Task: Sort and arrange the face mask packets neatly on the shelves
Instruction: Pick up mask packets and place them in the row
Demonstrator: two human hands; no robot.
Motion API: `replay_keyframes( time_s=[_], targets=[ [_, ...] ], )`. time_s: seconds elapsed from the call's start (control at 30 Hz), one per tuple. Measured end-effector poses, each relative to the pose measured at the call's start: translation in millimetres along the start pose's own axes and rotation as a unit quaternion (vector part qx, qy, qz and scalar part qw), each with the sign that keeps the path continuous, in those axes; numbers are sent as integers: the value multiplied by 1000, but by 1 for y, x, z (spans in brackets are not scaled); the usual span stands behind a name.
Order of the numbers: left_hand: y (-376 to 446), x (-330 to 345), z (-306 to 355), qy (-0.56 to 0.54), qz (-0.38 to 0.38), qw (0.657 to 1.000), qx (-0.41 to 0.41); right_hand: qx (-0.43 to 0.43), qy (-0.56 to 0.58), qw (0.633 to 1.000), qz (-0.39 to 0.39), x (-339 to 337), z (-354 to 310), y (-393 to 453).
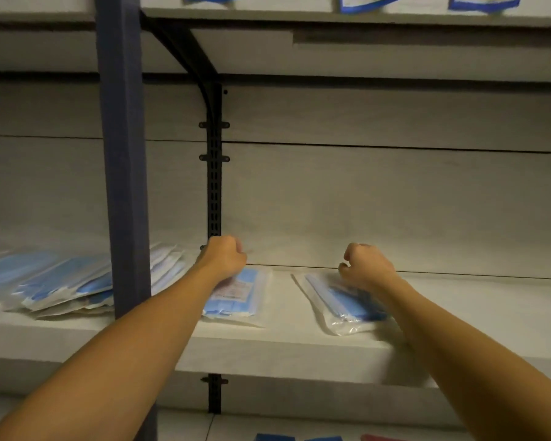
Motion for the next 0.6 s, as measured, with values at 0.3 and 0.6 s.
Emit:
replay_keyframes(
  time_s=[0.3, 0.6],
  targets=[
    [4, 19, -22, 260, -11, 964, -59, -4, 45, 998, -46, 21, 14, 19],
    [6, 23, -32, 184, -70, 976, -95, 34, 89, 987, -126, 35, 29, 28]
  ],
)
Point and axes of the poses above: each hand's wrist, its own y-axis towards the middle knuckle, its own x-axis out of the palm, z = x × y, the point moved 6 cm from there along y, towards the middle knuckle, and after that the axes turned 4 degrees about y, right-handed, at the moved point
